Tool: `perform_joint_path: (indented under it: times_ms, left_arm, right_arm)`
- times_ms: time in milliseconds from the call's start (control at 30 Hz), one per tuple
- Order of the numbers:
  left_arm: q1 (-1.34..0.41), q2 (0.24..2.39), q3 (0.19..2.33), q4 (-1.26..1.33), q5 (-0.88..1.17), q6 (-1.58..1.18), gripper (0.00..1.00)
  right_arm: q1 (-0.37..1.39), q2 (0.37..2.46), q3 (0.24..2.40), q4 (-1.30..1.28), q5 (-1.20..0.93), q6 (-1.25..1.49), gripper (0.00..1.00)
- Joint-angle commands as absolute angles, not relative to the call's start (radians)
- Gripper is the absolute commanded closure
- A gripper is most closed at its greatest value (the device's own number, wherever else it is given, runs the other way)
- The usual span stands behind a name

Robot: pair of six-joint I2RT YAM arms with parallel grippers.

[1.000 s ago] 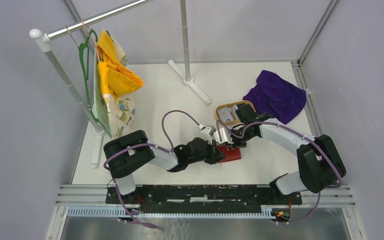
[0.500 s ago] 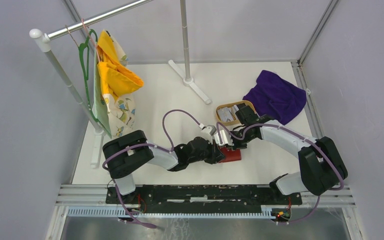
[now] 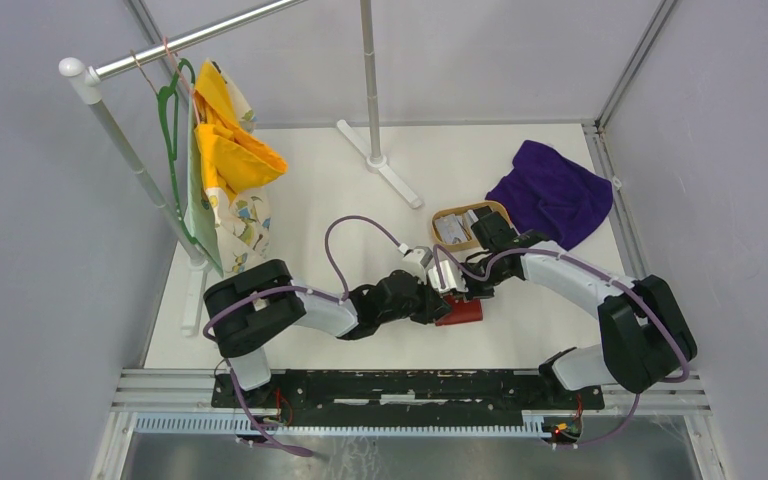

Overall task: Put the credit cards into the card holder
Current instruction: Close the card holder at the center of the board.

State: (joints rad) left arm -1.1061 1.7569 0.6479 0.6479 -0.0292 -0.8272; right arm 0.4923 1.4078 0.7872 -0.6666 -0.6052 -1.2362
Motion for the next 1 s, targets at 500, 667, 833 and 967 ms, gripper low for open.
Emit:
perform_joint_path:
  times_ms: [500, 667, 833, 967]
  left_arm:
    - [-1.102, 1.777, 0.672, 0.621, -0.098, -0.831, 0.98]
    - [-1.102, 1.779, 0.670, 0.630, -0.091, -0.833, 0.98]
    - [-1.102, 1.774, 0.665, 0.638, -0.084, -0.833, 0.98]
    - [-1.102, 1.763, 0.661, 0.654, -0.070, -0.830, 0.98]
  right_arm:
    - [0.516, 1.345, 0.742, -0.686, -0.624, -1.262, 1.00]
    - [0.528, 1.340, 0.734, -0.685, -0.619, -1.259, 1.00]
    - [0.534, 1.339, 0.725, -0.684, -0.606, -1.259, 1.00]
    - [0.533, 1.332, 0.723, -0.679, -0.602, -1.257, 1.00]
